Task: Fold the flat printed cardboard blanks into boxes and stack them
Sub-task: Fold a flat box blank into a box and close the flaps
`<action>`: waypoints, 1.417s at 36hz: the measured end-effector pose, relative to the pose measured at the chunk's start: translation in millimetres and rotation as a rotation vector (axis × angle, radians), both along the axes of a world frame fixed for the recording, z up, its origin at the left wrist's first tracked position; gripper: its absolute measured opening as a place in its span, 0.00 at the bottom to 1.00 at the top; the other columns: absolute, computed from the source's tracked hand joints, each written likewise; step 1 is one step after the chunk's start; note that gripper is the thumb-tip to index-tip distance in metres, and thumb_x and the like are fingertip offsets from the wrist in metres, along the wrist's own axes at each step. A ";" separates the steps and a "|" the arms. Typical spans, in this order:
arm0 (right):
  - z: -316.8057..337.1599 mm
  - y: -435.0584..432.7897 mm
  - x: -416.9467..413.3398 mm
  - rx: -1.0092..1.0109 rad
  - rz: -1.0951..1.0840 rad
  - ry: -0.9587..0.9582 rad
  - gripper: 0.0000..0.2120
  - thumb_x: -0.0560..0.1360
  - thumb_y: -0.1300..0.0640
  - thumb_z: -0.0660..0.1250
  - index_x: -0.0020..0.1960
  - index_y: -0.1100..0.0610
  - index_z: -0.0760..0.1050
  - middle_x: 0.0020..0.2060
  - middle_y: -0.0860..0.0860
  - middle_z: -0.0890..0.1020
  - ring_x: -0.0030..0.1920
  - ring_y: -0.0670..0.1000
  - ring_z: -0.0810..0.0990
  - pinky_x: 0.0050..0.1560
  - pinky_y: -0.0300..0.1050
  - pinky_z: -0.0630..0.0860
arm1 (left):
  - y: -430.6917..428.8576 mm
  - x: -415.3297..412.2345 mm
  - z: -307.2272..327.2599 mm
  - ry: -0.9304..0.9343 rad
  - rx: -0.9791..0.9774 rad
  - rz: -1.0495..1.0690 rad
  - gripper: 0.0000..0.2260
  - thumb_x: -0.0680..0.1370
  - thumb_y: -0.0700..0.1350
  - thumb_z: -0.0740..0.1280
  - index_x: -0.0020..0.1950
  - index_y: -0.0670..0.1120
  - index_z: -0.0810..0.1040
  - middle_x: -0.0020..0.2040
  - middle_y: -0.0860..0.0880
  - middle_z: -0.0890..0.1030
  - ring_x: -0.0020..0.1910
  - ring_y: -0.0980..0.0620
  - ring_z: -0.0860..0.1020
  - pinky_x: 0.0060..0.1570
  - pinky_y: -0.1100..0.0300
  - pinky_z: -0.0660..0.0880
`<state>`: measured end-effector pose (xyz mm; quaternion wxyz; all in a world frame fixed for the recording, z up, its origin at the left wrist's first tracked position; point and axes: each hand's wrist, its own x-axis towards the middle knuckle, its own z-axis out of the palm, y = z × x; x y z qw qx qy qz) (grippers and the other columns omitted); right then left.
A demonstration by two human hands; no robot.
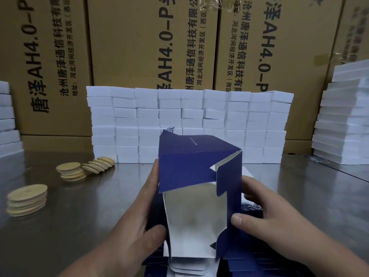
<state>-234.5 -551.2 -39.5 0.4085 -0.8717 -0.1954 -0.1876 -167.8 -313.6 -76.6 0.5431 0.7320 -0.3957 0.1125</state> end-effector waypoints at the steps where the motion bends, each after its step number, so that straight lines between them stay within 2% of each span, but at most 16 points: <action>1: 0.8 1.7 -0.7 0.001 -0.023 -0.015 0.33 0.60 0.39 0.68 0.61 0.22 0.59 0.62 0.26 0.69 0.65 0.30 0.66 0.65 0.41 0.65 | 0.0 1.8 -1.8 -0.010 0.016 0.018 0.41 0.65 0.56 0.63 0.73 0.67 0.46 0.74 0.65 0.57 0.73 0.63 0.55 0.70 0.63 0.47; 6: 0.5 5.1 -6.2 0.053 -0.110 -0.123 0.49 0.54 0.39 0.72 0.62 0.17 0.44 0.62 0.17 0.59 0.65 0.27 0.61 0.61 0.37 0.68 | -4.2 -11.5 10.3 -0.022 0.067 0.078 0.41 0.61 0.61 0.63 0.68 0.73 0.46 0.73 0.68 0.56 0.72 0.67 0.55 0.70 0.60 0.56; 9: 1.1 5.6 -9.4 -0.028 -0.109 -0.249 0.50 0.57 0.39 0.71 0.67 0.23 0.42 0.69 0.24 0.55 0.70 0.31 0.57 0.64 0.25 0.61 | -3.5 -14.2 12.0 -0.041 0.062 0.101 0.44 0.60 0.62 0.63 0.73 0.68 0.47 0.74 0.66 0.55 0.72 0.67 0.54 0.72 0.55 0.58; 12: 2.5 7.4 -10.8 -0.175 -0.114 -0.373 0.48 0.61 0.41 0.70 0.71 0.28 0.43 0.73 0.30 0.49 0.73 0.35 0.52 0.65 0.23 0.54 | -3.7 -16.0 13.7 -0.079 0.049 0.112 0.45 0.60 0.62 0.64 0.73 0.64 0.47 0.74 0.65 0.56 0.72 0.66 0.55 0.71 0.53 0.60; 16: 3.0 8.2 -12.2 -0.294 -0.120 -0.482 0.46 0.65 0.49 0.72 0.74 0.35 0.48 0.75 0.33 0.51 0.74 0.37 0.53 0.66 0.24 0.52 | -8.7 -23.2 22.6 -0.210 0.026 -0.029 0.37 0.66 0.47 0.65 0.70 0.69 0.55 0.58 0.69 0.74 0.54 0.73 0.73 0.47 0.77 0.71; 19: 3.1 10.6 -13.9 -0.314 -0.090 -0.485 0.41 0.67 0.47 0.67 0.74 0.38 0.51 0.74 0.35 0.56 0.74 0.39 0.56 0.68 0.28 0.53 | -9.7 -24.3 20.8 -0.309 0.002 0.080 0.37 0.64 0.49 0.64 0.67 0.72 0.54 0.59 0.73 0.70 0.52 0.80 0.70 0.40 0.84 0.65; 24: 2.8 12.3 -14.5 -0.234 -0.082 -0.476 0.35 0.68 0.47 0.66 0.72 0.41 0.56 0.71 0.37 0.64 0.72 0.40 0.61 0.64 0.26 0.59 | -4.0 -22.6 19.1 -0.500 0.044 0.294 0.34 0.67 0.56 0.62 0.70 0.71 0.53 0.74 0.49 0.59 0.66 0.74 0.60 0.39 0.83 0.65; 27: 4.2 14.1 -13.2 -0.206 -0.108 -0.516 0.33 0.68 0.50 0.65 0.71 0.44 0.59 0.70 0.40 0.64 0.69 0.36 0.63 0.58 0.21 0.61 | -3.4 -22.3 19.7 -0.611 -0.007 0.265 0.25 0.76 0.67 0.54 0.72 0.68 0.54 0.76 0.49 0.51 0.74 0.64 0.52 0.55 0.66 0.62; 30: 2.4 17.4 -10.0 -0.214 -0.121 -0.558 0.31 0.68 0.50 0.65 0.70 0.45 0.61 0.68 0.38 0.63 0.68 0.34 0.63 0.61 0.23 0.60 | -2.9 -24.3 23.0 -0.614 -0.069 0.245 0.23 0.76 0.67 0.53 0.70 0.68 0.55 0.76 0.48 0.51 0.75 0.57 0.53 0.59 0.57 0.59; 33: 0.6 19.3 -8.2 -0.192 -0.107 -0.561 0.30 0.67 0.50 0.65 0.67 0.39 0.61 0.66 0.35 0.64 0.67 0.35 0.65 0.62 0.26 0.60 | -3.9 -27.2 26.4 -0.630 -0.014 0.261 0.25 0.77 0.66 0.52 0.73 0.63 0.54 0.75 0.48 0.54 0.74 0.62 0.51 0.58 0.69 0.64; 36: -0.4 18.6 -6.3 -0.123 -0.095 -0.577 0.31 0.66 0.50 0.69 0.64 0.32 0.63 0.62 0.32 0.64 0.63 0.37 0.70 0.61 0.30 0.67 | -3.8 -30.7 26.0 -0.548 0.057 0.253 0.32 0.73 0.59 0.61 0.75 0.61 0.51 0.75 0.57 0.51 0.73 0.65 0.52 0.48 0.88 0.58; 38: -0.6 17.3 -4.8 -0.075 -0.149 -0.646 0.24 0.66 0.49 0.68 0.59 0.34 0.68 0.58 0.31 0.65 0.59 0.37 0.72 0.58 0.33 0.71 | -2.2 -31.0 21.0 -0.489 0.133 0.256 0.44 0.63 0.57 0.64 0.75 0.63 0.44 0.76 0.61 0.49 0.70 0.72 0.52 0.39 0.82 0.66; 40: -0.6 15.1 -4.1 0.013 -0.259 -0.719 0.18 0.64 0.49 0.66 0.52 0.36 0.70 0.55 0.31 0.67 0.55 0.37 0.73 0.53 0.33 0.73 | -2.0 -32.0 18.6 -0.369 0.144 0.229 0.49 0.60 0.60 0.67 0.71 0.70 0.37 0.75 0.66 0.47 0.69 0.75 0.51 0.51 0.65 0.73; 45: 2.7 11.5 -1.8 0.456 -0.481 -0.593 0.11 0.60 0.40 0.65 0.42 0.34 0.70 0.49 0.46 0.73 0.47 0.40 0.75 0.41 0.24 0.70 | 0.2 -29.5 18.4 -0.301 0.114 0.202 0.45 0.59 0.73 0.64 0.67 0.75 0.39 0.73 0.70 0.50 0.71 0.72 0.50 0.60 0.64 0.60; 48: 2.8 4.1 2.3 0.580 -0.599 -0.445 0.18 0.59 0.35 0.65 0.41 0.45 0.69 0.48 0.55 0.77 0.46 0.48 0.78 0.42 0.38 0.71 | 0.1 -27.5 15.4 -0.337 0.082 0.204 0.39 0.63 0.64 0.65 0.69 0.73 0.48 0.74 0.66 0.56 0.71 0.68 0.56 0.60 0.60 0.64; 51: 2.6 2.5 2.9 0.603 -0.622 -0.380 0.22 0.59 0.33 0.65 0.40 0.50 0.70 0.47 0.55 0.78 0.46 0.51 0.78 0.41 0.45 0.69 | -3.9 -26.9 14.8 -0.454 0.142 0.271 0.34 0.64 0.60 0.64 0.66 0.72 0.54 0.72 0.68 0.55 0.69 0.72 0.57 0.56 0.65 0.63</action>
